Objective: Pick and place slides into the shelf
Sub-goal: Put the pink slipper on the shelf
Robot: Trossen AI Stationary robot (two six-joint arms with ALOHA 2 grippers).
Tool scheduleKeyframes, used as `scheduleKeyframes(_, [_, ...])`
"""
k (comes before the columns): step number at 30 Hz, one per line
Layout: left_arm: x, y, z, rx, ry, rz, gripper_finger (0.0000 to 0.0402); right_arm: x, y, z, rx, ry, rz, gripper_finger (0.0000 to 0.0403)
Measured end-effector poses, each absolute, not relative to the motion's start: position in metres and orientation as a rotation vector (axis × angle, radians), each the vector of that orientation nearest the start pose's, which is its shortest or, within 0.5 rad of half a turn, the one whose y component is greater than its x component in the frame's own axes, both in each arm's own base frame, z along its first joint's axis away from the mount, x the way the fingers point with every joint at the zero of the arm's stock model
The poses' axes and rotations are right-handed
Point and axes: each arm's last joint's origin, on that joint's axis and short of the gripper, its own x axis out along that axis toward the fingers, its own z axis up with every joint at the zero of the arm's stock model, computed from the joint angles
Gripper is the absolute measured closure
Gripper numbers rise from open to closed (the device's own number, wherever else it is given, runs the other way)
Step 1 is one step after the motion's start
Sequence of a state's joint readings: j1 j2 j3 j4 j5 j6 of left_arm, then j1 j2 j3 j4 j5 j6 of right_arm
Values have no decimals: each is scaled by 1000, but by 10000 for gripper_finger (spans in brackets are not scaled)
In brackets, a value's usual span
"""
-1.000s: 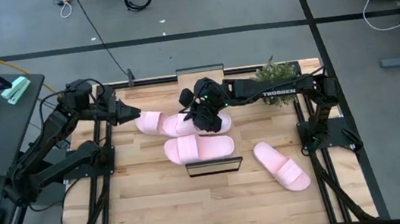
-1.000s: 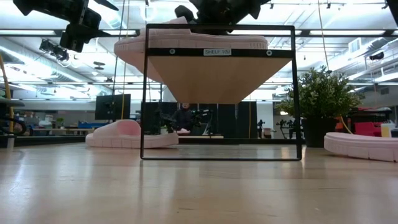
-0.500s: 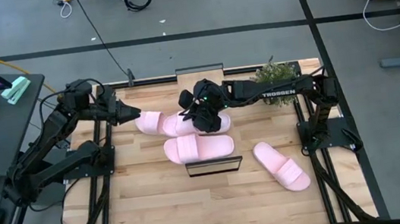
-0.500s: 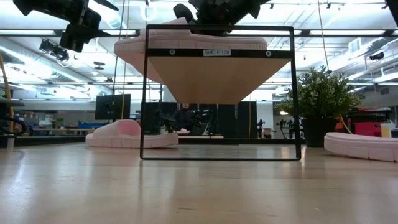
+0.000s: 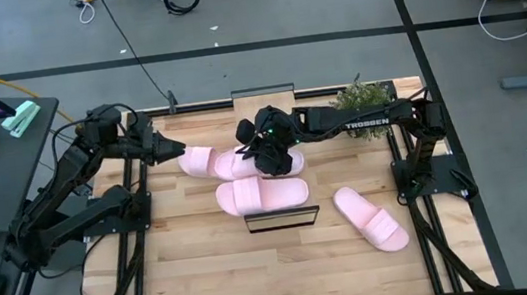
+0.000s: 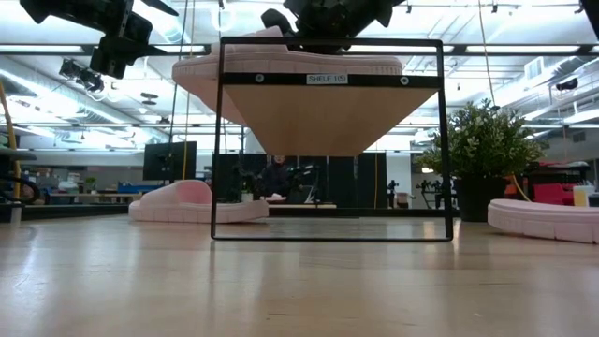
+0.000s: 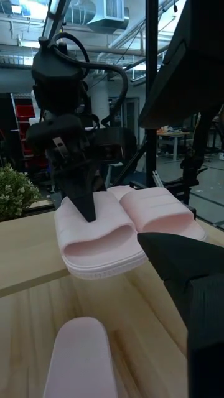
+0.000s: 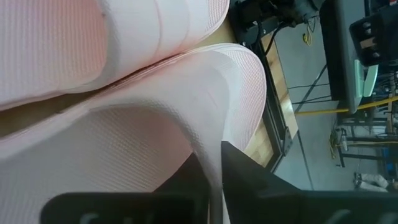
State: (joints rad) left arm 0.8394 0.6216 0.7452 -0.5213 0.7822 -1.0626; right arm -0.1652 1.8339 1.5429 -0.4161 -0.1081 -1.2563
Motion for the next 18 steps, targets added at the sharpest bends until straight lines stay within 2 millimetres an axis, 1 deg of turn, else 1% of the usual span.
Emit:
scheduleKeyframes(9, [97,78,313,-1344,223,202,108,407,-65,282,-1096,659,397,308])
scheduleKeyframes(18, [97,78,313,-1342,222,202,108,403,-65,288,-1099,665,375,279])
